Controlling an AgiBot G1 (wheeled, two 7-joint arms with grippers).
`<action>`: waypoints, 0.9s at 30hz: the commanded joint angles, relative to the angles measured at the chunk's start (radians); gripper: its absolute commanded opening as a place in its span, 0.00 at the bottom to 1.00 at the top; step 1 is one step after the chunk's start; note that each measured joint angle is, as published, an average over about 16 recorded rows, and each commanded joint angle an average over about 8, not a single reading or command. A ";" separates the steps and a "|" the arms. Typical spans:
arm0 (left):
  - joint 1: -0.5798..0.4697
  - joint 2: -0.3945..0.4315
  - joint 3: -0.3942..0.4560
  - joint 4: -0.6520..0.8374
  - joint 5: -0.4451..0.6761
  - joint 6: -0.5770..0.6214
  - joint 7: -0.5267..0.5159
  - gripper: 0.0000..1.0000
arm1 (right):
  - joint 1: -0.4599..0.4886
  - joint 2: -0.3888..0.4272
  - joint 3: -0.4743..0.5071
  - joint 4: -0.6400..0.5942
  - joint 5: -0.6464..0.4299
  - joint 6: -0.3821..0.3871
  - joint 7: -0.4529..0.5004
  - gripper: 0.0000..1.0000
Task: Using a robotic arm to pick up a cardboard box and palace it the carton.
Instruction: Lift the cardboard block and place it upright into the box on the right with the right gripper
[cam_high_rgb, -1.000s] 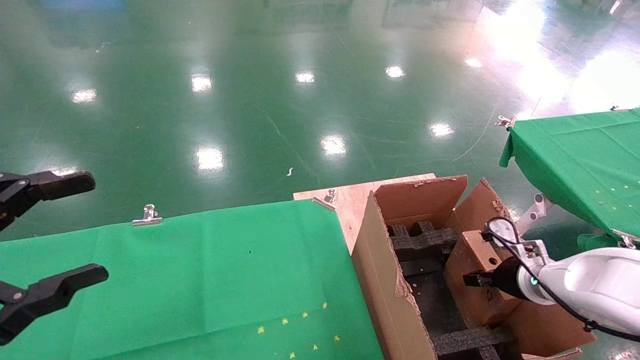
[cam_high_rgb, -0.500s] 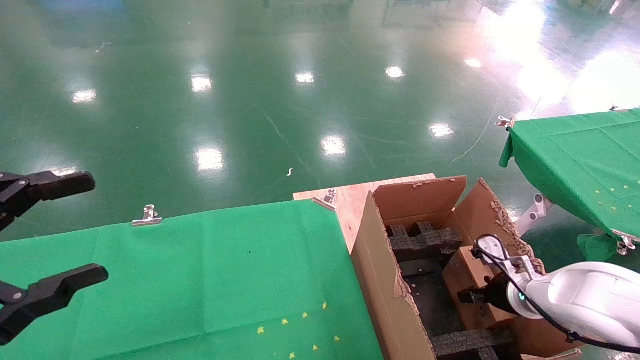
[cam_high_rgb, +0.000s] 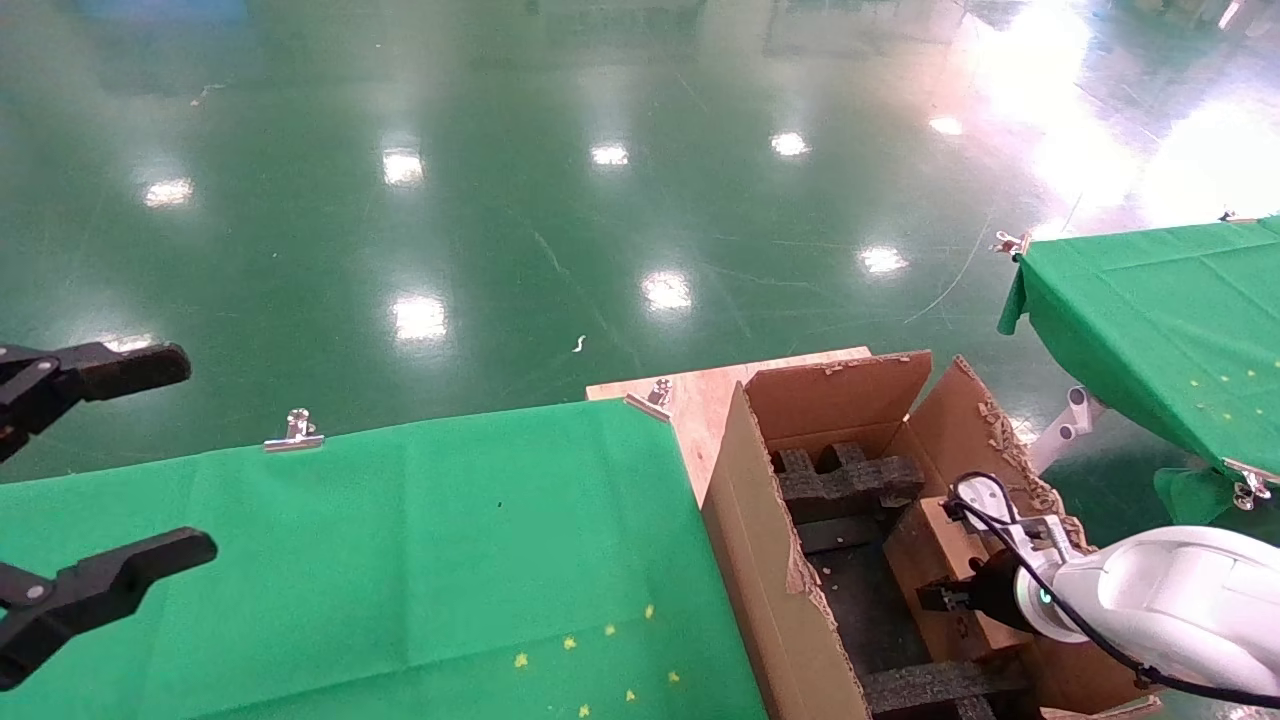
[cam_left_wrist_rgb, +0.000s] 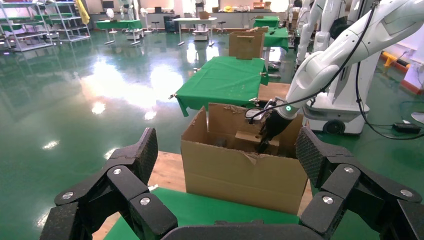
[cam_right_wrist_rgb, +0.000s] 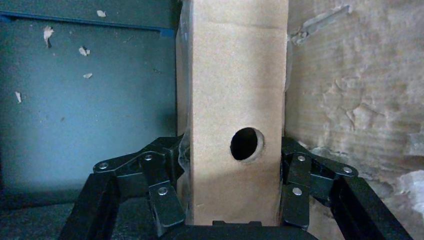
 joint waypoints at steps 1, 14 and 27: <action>0.000 0.000 0.000 0.000 0.000 0.000 0.000 1.00 | 0.001 0.000 0.001 -0.002 -0.001 0.001 0.001 1.00; 0.000 0.000 0.000 0.000 0.000 0.000 0.000 1.00 | 0.027 0.012 0.014 0.020 -0.028 -0.018 0.014 1.00; 0.000 0.000 0.000 0.000 0.000 0.000 0.000 1.00 | 0.144 0.059 0.072 0.126 -0.030 -0.022 0.000 1.00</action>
